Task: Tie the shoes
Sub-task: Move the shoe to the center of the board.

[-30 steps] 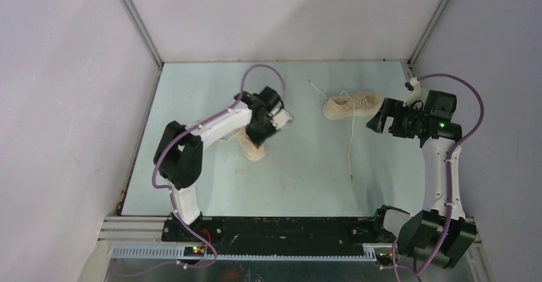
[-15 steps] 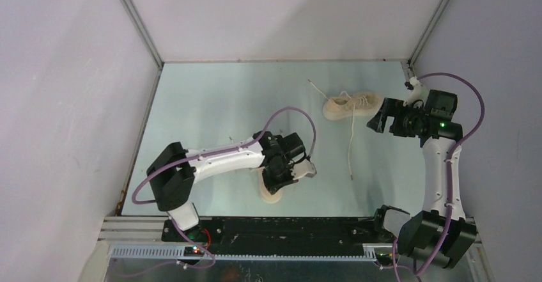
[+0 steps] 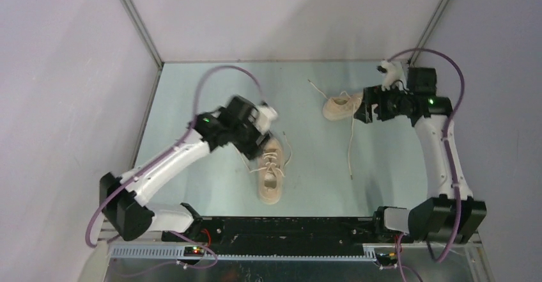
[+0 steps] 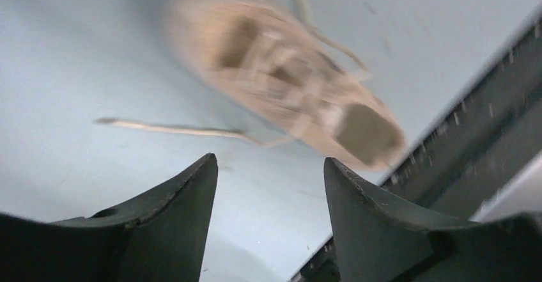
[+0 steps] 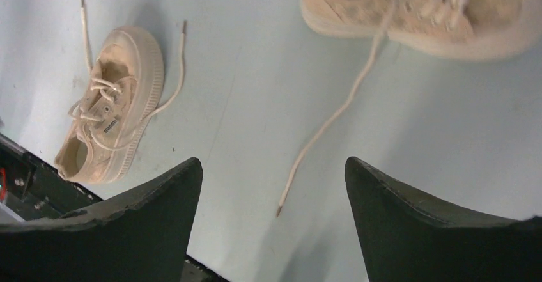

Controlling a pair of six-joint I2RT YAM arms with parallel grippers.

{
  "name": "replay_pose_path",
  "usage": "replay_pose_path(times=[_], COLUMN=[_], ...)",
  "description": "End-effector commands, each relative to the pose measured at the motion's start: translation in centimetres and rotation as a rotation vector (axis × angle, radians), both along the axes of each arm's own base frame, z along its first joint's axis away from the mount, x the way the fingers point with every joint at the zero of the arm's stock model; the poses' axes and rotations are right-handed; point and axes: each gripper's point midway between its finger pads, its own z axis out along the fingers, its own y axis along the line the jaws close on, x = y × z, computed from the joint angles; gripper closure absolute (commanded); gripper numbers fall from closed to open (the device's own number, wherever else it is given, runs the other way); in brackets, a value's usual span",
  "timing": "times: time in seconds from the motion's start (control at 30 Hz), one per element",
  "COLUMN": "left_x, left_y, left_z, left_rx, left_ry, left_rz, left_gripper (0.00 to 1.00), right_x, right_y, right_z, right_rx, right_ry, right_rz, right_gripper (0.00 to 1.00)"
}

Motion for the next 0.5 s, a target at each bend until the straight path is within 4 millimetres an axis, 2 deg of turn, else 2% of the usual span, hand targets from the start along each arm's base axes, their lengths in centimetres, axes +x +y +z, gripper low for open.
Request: replay_pose_path(times=[0.0,0.03,0.07,0.1,0.13,0.17,0.2,0.23,0.27,0.3,0.33,0.37,0.4,0.43,0.47], left_x=[8.1,8.8,10.2,10.7,11.3,11.5,11.9,11.7,11.9,11.6,11.5,11.3,11.1,10.7,10.5], left_y=[5.5,6.7,9.0,10.1,11.8,12.7,14.0,15.1,16.2,16.9,18.2,19.6,20.2,21.4,21.0], left_z=[5.1,5.3,5.4,5.7,5.6,6.0,5.5,5.5,5.7,5.9,6.0,6.4,6.4,6.7,6.8], left_rx=[-0.188,-0.210,-0.208,-0.222,-0.226,-0.249,-0.254,-0.251,-0.249,-0.250,-0.243,-0.250,-0.256,-0.271,-0.304], left_ry=[-0.116,-0.111,-0.131,-0.140,-0.150,-0.168,-0.184,-0.210,-0.240,-0.259,-0.269,-0.286,-0.284,-0.293,-0.274], left_rz=[0.499,0.601,0.709,0.802,0.883,0.946,1.002,1.050,1.087,1.106,1.145,1.196,1.217,1.251,1.225], left_gripper=[0.31,0.31,0.31,0.31,0.31,0.32,0.32,0.33,0.33,0.33,0.33,0.35,0.38,0.40,0.46], right_x=[2.8,3.2,3.9,4.5,4.9,5.6,5.6,5.2,5.3,4.5,4.3,3.0,2.7,1.4,0.8], right_y=[3.4,4.4,6.6,8.0,10.6,12.2,15.3,18.5,20.4,23.9,25.7,28.9,30.6,33.3,34.8], right_z=[3.1,3.6,4.8,4.8,6.3,5.9,7.0,6.0,7.0,5.5,6.1,4.1,4.2,1.8,1.8], right_rx=[-0.185,-0.207,-0.239,-0.253,-0.282,-0.297,-0.306,-0.313,-0.296,-0.291,-0.275,-0.279,-0.267,-0.270,-0.252], right_ry=[-0.098,-0.115,-0.155,-0.163,-0.222,-0.226,-0.281,-0.270,-0.306,-0.280,-0.296,-0.261,-0.268,-0.222,-0.214], right_rz=[0.220,0.250,0.301,0.328,0.346,0.356,0.369,0.403,0.409,0.452,0.469,0.534,0.559,0.620,0.643], right_gripper=[0.17,0.17,0.18,0.19,0.20,0.22,0.26,0.29,0.34,0.35,0.36,0.37,0.37,0.37,0.37])
